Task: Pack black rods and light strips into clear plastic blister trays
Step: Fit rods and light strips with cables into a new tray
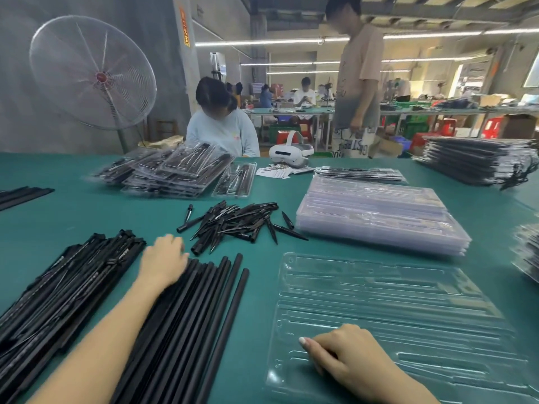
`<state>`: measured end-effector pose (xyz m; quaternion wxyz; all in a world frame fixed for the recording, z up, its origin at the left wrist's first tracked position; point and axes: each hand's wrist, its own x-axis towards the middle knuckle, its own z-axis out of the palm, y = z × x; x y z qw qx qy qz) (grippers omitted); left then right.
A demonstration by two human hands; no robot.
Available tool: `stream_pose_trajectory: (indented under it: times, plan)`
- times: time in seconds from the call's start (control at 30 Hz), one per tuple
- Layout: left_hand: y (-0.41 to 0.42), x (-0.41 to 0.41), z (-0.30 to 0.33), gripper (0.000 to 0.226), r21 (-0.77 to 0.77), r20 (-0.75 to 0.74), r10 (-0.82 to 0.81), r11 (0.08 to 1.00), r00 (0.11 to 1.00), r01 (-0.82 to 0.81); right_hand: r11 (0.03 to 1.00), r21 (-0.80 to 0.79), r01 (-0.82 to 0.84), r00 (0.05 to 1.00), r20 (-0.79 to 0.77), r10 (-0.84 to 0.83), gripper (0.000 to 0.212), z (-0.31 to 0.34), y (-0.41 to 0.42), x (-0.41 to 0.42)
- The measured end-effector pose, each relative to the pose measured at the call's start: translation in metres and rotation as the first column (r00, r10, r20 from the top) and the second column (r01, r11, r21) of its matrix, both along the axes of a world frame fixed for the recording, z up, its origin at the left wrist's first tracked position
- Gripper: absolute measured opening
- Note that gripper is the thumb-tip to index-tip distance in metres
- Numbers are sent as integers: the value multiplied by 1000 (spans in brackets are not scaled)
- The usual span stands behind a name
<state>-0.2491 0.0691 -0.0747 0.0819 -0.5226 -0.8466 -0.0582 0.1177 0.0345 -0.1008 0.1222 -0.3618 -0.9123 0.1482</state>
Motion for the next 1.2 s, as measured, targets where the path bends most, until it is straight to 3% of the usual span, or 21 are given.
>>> stream_pose_trajectory:
  times: [0.1, 0.27, 0.37, 0.47, 0.57, 0.63, 0.73, 0.83, 0.97, 1.03, 1.07, 1.13, 1.17, 1.2]
  plan:
    - [14, 33, -6, 34, -107, 303, -54, 990, 952, 90, 1000, -18, -9, 1000, -24, 9, 49, -1, 0, 1]
    - [22, 41, 7, 44, -258, 258, -28, 961, 966, 96, 1000, -24, -6, 997, -73, 4, 51, -5, 1, 4]
    - [13, 34, 29, 67, -432, 277, 99, 901, 956, 32, 999, -45, 1, 991, -136, -7, 53, -8, 2, 6]
    - [-1, 35, 35, 35, -639, 281, 155, 766, 947, 64, 998, -68, 17, 985, -169, -28, 53, -8, 3, 8]
    - [-3, 35, 31, 14, -551, 360, 161, 832, 919, 70, 994, -110, -2, 979, -201, -21, 50, -6, 2, 8]
    - [-1, 32, 34, 18, -473, 310, 127, 880, 942, 37, 989, -148, -19, 976, -216, -14, 48, -5, 3, 10]
    - [-1, 31, 33, 31, -541, 348, 170, 840, 922, 49, 976, -214, -48, 968, -252, -7, 45, -3, 4, 13]
    - [1, 32, 29, 28, -555, 369, 195, 831, 909, 47, 956, -281, -88, 958, -286, 4, 48, 1, 4, 19]
    - [7, 31, 51, 26, -439, 368, 81, 893, 926, 97, 922, -379, -75, 879, -462, -119, 50, 15, 12, 37]
    - [12, 36, 76, 29, -245, 575, -4, 953, 818, 176, 906, -422, -40, 781, -579, -236, 49, 23, 19, 46]
    - [15, 43, 91, 29, -112, 727, -51, 975, 685, 191, 899, -438, -13, 740, -609, -287, 49, 26, 23, 49]
    - [18, 69, 118, 28, 142, 935, -175, 982, 308, 127, 866, -499, -17, 676, -644, -358, 48, 33, 33, 54]
    - [20, 86, 127, 26, 237, 956, -243, 970, 162, 57, 822, -564, -79, 654, -652, -384, 50, 37, 38, 59]
    - [21, 104, 131, 25, 300, 951, -297, 954, 88, -14, 745, -640, -188, 642, -654, -401, 56, 42, 44, 66]
